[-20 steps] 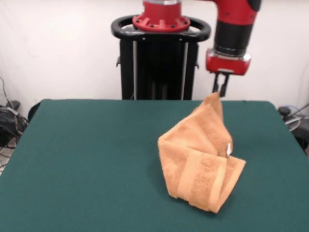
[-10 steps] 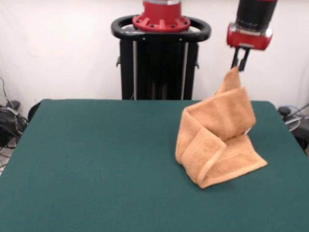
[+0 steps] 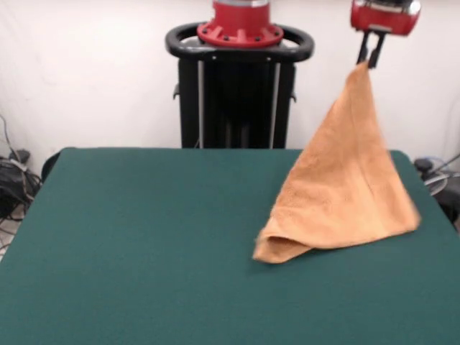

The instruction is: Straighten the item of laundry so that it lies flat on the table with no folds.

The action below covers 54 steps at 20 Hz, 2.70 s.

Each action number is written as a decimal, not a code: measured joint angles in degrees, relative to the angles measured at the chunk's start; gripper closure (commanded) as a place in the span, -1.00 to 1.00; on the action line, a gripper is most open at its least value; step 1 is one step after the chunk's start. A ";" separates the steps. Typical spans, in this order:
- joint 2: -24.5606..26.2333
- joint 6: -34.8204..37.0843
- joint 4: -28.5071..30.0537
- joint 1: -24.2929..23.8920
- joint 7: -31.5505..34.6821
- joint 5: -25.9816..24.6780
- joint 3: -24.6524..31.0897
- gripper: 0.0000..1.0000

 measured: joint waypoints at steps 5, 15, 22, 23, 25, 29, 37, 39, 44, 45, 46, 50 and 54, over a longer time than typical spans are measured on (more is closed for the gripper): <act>-2.75 2.31 -0.03 1.77 2.58 0.22 -1.70 1.00; -2.05 2.24 -0.02 6.97 10.09 5.92 -2.71 1.00; 0.51 -0.44 0.16 9.58 15.16 11.84 -2.65 1.00; 0.78 -0.87 0.17 9.90 15.75 12.45 -2.65 1.00; 1.50 -1.91 0.23 11.16 17.39 14.32 -2.64 1.00; 2.29 -2.57 0.41 13.58 20.04 17.79 -2.54 1.00; 3.10 -2.58 0.53 19.30 25.03 21.24 -2.53 1.00; 3.32 -2.57 0.38 21.84 27.57 21.30 -2.55 1.00; 4.11 -2.56 -0.83 25.64 33.08 21.33 -2.56 1.00; 4.32 -2.55 -1.20 26.23 34.21 21.33 -2.56 1.00; 4.43 -2.55 -1.40 26.53 34.74 21.34 -2.57 1.00; 5.06 -2.44 -3.07 29.22 41.60 21.74 -2.61 1.00; 5.02 -2.42 -3.12 31.67 46.55 22.40 -2.65 1.00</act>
